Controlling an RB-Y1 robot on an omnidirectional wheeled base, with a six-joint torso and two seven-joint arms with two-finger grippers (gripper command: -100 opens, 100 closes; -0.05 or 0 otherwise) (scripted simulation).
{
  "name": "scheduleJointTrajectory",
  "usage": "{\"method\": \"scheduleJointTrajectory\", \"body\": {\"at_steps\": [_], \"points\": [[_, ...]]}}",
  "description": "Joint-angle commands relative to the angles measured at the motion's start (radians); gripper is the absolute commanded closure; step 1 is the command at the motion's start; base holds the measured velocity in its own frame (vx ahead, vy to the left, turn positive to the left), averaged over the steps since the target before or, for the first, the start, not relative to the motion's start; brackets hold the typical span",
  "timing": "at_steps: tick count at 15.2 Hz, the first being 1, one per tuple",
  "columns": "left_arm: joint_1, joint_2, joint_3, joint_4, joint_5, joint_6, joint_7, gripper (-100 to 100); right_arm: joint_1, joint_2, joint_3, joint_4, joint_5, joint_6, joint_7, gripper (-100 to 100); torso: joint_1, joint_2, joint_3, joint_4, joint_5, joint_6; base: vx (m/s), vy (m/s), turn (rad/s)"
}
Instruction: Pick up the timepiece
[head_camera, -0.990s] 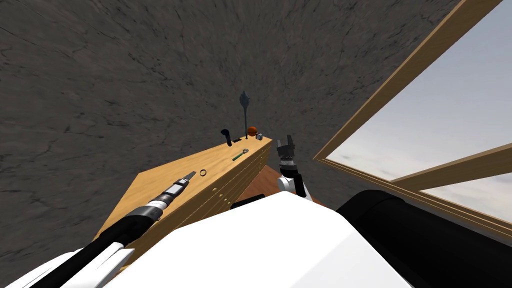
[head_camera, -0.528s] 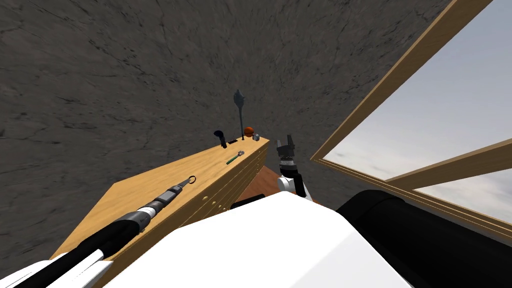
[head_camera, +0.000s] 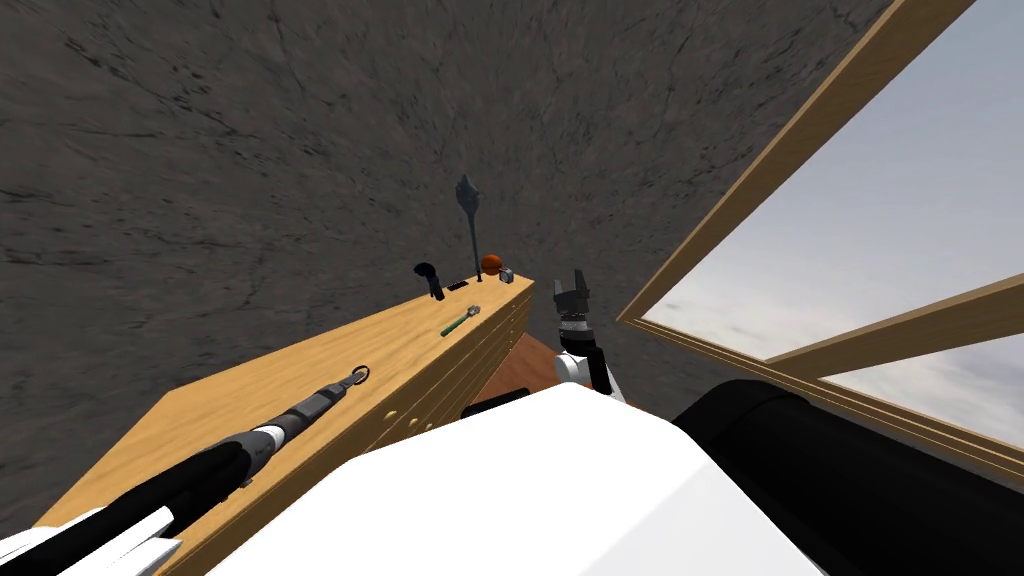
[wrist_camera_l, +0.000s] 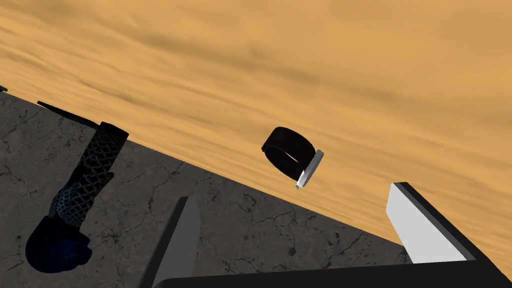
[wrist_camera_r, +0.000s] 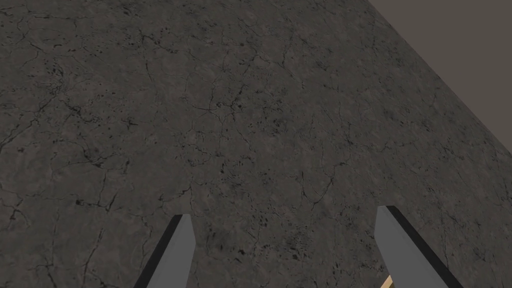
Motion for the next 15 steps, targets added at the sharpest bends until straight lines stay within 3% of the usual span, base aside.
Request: {"method": "scheduleJointTrajectory", "body": {"at_steps": [1,2,3,6,8,9,12,15], "points": [[0.011,0.046,0.004,0.016,0.018,0.050,-0.001,-100,0.000,0.000,0.000,0.000,0.000,0.000,0.000,0,0.000,0.000,0.000,0.000,0.000,0.000,0.072,-0.092,-0.060],[0.011,0.046,0.004,0.016,0.018,0.055,-0.001,-100,0.000,0.000,0.000,0.000,0.000,0.000,0.000,0,-0.001,0.000,0.000,0.000,0.000,0.000,0.060,-0.087,-0.044],[0.021,0.076,0.008,0.026,0.030,0.083,-0.001,-100,0.000,0.000,0.000,0.000,0.000,0.000,0.000,0,-0.001,0.000,0.000,0.000,0.000,0.000,0.063,-0.078,-0.060],[0.030,0.104,0.012,0.034,0.041,0.117,-0.002,-100,0.000,0.000,0.000,0.000,0.000,0.000,0.000,0,-0.001,0.000,0.000,0.000,0.000,0.000,0.059,-0.072,-0.051],[0.047,0.154,0.019,0.049,0.060,0.170,-0.002,-100,0.000,0.000,0.000,0.000,0.000,0.000,0.000,0,0.000,0.001,0.001,0.000,0.000,0.000,0.054,-0.060,-0.065],[0.047,0.154,0.019,0.049,0.060,0.170,-0.002,-100,0.000,0.000,0.000,0.000,0.000,0.000,0.000,0,0.000,0.001,0.000,0.000,0.000,0.000,0.055,-0.060,-0.058],[0.065,0.209,0.028,0.066,0.082,0.229,-0.003,-100,0.000,0.000,0.000,0.000,0.000,0.000,0.000,0,0.000,0.000,0.000,0.000,0.000,0.000,0.067,-0.071,-0.055],[0.076,0.241,0.032,0.076,0.095,0.263,-0.003,-100,0.000,0.000,0.000,0.000,0.000,0.000,0.000,0,0.000,0.000,0.000,0.000,0.000,0.000,0.065,-0.060,-0.047]]}}
